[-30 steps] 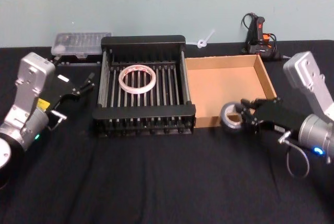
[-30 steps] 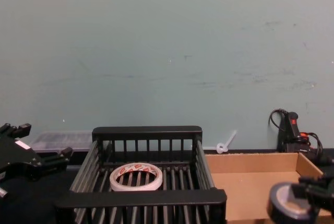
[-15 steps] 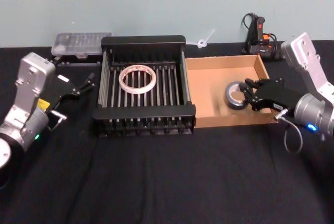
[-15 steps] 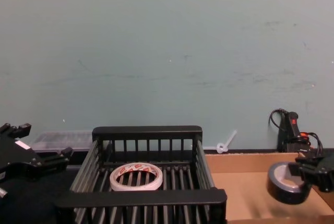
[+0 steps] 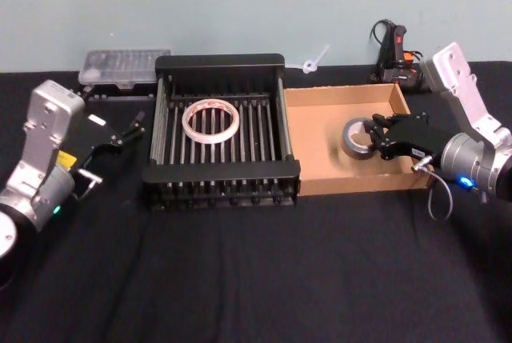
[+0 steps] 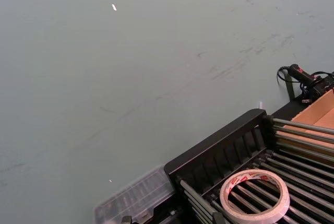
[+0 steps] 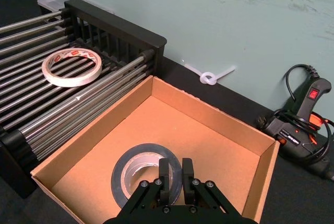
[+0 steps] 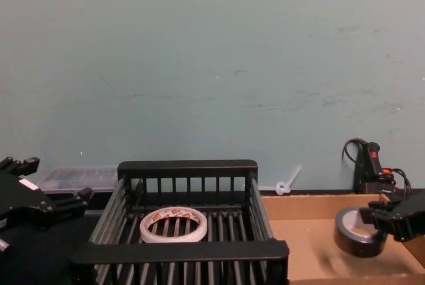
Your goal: Pick up the white tape and place it into the black box , Pick up the silver tape and place it into the brown box.
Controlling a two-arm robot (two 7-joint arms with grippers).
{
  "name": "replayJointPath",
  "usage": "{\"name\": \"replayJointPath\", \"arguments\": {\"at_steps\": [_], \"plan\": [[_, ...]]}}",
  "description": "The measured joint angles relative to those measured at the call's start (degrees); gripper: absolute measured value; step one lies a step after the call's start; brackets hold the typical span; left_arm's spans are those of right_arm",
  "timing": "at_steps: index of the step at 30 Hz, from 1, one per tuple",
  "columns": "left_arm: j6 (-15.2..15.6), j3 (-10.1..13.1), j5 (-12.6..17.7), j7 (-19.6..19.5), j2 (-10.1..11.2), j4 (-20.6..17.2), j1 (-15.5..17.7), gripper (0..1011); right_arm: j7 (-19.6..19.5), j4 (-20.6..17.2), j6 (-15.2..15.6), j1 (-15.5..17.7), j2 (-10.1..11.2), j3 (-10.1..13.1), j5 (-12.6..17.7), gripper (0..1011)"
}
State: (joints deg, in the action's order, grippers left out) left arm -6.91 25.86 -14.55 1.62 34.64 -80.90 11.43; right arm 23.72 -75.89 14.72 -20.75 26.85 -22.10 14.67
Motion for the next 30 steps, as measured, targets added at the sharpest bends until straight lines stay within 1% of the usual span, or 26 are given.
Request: {"name": "replayJointPath", "arguments": {"at_steps": [16,20,21,23,25,26,28,30], "plan": [[0.0,0.0,0.0,0.0,0.0,0.0,0.0,1001,0.0,-0.7,0.1,0.4,0.3,0.0,0.3,150],[0.0,0.0,0.0,0.0,0.0,0.0,0.0,1001,0.0,-0.7,0.1,0.4,0.3,0.0,0.3,188],[0.0,0.0,0.0,0.0,0.0,0.0,0.0,1001,0.0,-0.8,0.1,0.5,0.3,0.0,0.4,236],[0.0,0.0,0.0,0.0,0.0,0.0,0.0,1001,0.0,-0.8,0.1,0.5,0.4,0.0,0.4,282],[0.0,0.0,0.0,0.0,0.0,0.0,0.0,1001,-0.1,-0.8,0.1,0.5,0.4,0.0,0.4,361],[0.0,0.0,0.0,0.0,0.0,0.0,0.0,1001,-0.1,-0.8,0.1,0.5,0.4,0.0,0.4,374],[0.0,0.0,0.0,0.0,0.0,0.0,0.0,1001,-0.1,-0.8,0.1,0.5,0.4,0.0,0.4,461],[0.0,0.0,0.0,0.0,0.0,0.0,0.0,1001,-0.1,-0.8,0.2,0.5,0.4,0.0,0.4,517]]}}
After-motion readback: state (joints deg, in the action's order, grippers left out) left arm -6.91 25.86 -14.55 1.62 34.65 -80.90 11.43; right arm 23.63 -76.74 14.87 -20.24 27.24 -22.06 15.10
